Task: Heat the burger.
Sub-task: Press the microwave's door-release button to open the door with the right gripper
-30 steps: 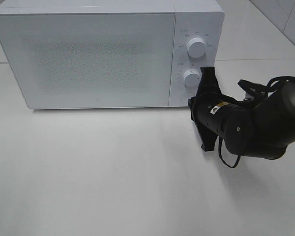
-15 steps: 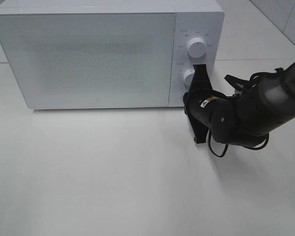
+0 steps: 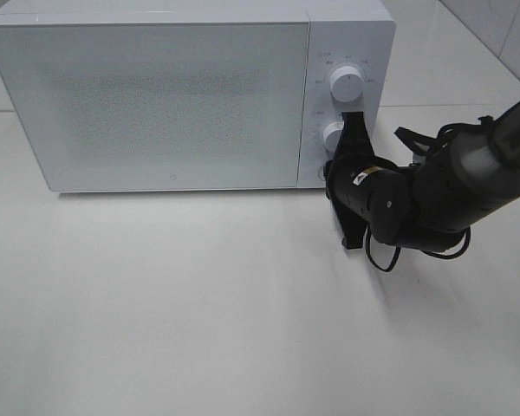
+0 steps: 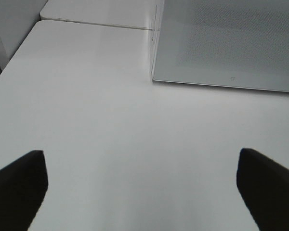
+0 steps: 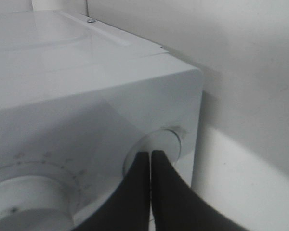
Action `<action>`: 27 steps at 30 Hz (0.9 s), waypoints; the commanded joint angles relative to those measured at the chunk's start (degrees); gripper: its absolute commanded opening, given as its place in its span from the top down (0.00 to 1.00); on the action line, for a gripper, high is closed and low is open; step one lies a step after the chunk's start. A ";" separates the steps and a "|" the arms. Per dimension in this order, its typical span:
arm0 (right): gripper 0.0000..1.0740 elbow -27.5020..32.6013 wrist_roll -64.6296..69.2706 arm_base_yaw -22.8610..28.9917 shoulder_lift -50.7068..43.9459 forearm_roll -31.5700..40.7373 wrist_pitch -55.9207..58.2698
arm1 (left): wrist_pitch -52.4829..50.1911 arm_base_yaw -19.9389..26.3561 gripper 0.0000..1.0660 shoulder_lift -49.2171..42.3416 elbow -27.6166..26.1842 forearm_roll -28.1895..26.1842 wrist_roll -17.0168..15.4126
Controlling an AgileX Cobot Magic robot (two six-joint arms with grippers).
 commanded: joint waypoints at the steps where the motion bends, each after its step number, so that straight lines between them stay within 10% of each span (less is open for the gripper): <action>1: 1.00 -0.63 0.17 -0.40 0.63 -0.46 -3.09 | -0.40 0.11 0.06 -0.23 0.17 0.00 -0.11; 27: 1.00 -9.68 -1.38 -1.03 5.56 -0.29 -18.45 | -0.40 0.11 0.06 -0.29 0.17 0.06 -0.11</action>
